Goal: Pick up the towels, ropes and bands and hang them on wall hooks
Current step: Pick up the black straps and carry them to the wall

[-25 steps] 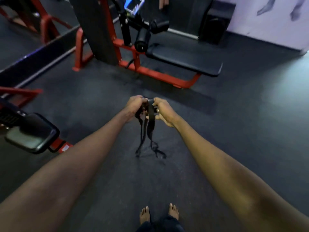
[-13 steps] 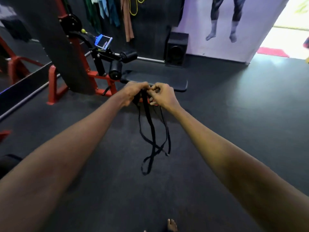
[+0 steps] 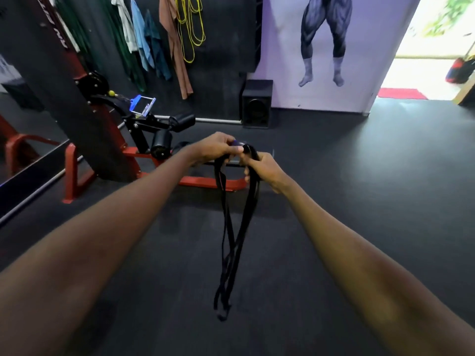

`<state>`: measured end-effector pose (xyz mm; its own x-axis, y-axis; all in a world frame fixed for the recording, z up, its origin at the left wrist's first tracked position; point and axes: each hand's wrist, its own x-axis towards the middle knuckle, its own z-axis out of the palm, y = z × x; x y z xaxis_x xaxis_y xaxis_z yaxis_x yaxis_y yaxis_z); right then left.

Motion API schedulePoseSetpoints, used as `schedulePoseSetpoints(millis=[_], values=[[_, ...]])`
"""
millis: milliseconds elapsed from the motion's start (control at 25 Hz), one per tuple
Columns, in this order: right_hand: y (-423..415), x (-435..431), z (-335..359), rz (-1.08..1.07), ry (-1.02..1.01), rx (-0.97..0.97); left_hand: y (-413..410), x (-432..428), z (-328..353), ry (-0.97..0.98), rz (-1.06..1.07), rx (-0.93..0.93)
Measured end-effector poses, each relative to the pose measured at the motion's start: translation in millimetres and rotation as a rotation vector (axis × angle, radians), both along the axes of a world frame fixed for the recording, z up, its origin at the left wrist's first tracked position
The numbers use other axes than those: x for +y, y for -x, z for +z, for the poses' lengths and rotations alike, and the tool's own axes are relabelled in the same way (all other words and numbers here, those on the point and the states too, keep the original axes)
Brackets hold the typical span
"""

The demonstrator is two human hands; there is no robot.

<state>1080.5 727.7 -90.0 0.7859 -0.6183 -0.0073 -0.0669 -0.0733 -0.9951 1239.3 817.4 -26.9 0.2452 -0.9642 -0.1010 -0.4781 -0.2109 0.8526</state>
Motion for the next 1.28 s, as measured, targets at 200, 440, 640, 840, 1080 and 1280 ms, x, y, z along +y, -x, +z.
schedulePoseSetpoints(millis=[200,440,640,840,1080,1280], values=[[13.7,-98.2,35.5,-0.250,0.347,0.102,-6.0,-74.7,15.3,0.066,0.000,-0.568],[6.1,-208.8,64.6,-0.356,0.466,0.175,-27.9,-167.4,-1.5,0.143,-0.032,-0.058],[-4.4,-302.5,64.7,-0.334,0.391,0.176,-45.8,-270.5,0.5,0.199,-0.042,0.147],[-20.4,-397.8,78.6,-0.377,0.272,0.221,-68.9,-380.4,7.7,0.115,-0.105,0.013],[-42.0,-556.5,93.5,-0.520,0.113,0.221,-163.3,-497.0,0.0,0.187,0.232,-0.121],[-71.8,-681.4,105.0,-0.540,0.002,0.168,-230.2,-579.5,-4.1,0.126,0.391,-0.144]])
